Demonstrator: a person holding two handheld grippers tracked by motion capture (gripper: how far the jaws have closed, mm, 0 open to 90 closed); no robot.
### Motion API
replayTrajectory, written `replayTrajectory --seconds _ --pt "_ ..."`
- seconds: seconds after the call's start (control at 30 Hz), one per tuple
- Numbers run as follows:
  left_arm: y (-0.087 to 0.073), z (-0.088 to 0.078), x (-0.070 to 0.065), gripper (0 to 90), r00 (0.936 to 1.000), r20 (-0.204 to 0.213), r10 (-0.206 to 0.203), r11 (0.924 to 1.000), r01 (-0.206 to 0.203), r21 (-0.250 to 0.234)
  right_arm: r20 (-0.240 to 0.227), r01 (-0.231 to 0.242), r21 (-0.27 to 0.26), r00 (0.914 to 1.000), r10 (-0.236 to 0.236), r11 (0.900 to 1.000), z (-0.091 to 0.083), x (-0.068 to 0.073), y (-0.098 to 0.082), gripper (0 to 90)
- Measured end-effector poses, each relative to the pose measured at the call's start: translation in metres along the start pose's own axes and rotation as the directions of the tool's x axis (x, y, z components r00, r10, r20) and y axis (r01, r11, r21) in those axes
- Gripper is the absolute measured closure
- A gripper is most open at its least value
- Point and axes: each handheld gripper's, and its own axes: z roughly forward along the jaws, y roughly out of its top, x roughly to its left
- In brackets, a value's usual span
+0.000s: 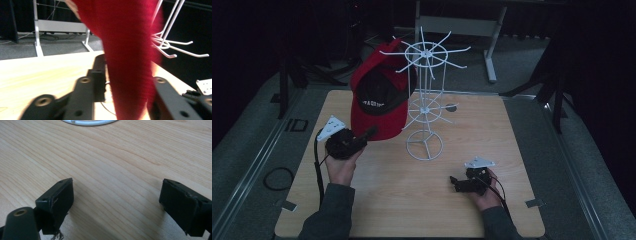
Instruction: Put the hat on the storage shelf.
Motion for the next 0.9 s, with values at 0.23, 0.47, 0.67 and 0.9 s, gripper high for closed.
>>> replayTrajectory --seconds 0.23,0.47,0.67,0.9 --pt "0.0 -0.004 -0.001 46.7 0.9999 -0.012 0.009 0.9979 -0.008 0.064 -0.001 -0.002 0.0 1.0 0.002 1.0 0.0 0.0 0.0 12.2" --pt "-0.011 -0.009 0.002 32.2 0.998 -0.062 -0.004 0.9985 0.008 0.054 0.001 0.003 -0.002 1.0 -0.003 1.0 0.0 0.0 0.0 12.1" --pt "-0.022 -0.01 0.006 21.8 0.9943 -0.105 -0.014 0.998 0.02 0.06 0.0 0.0 0.0 1.0 0.0 1.0 0.0 0.0 0.0 12.1" --pt "-0.043 -0.007 0.007 18.2 0.9887 -0.149 -0.016 0.9952 0.03 0.093 0.0 0.003 0.001 1.0 -0.003 1.0 0.0 0.0 0.0 12.1"
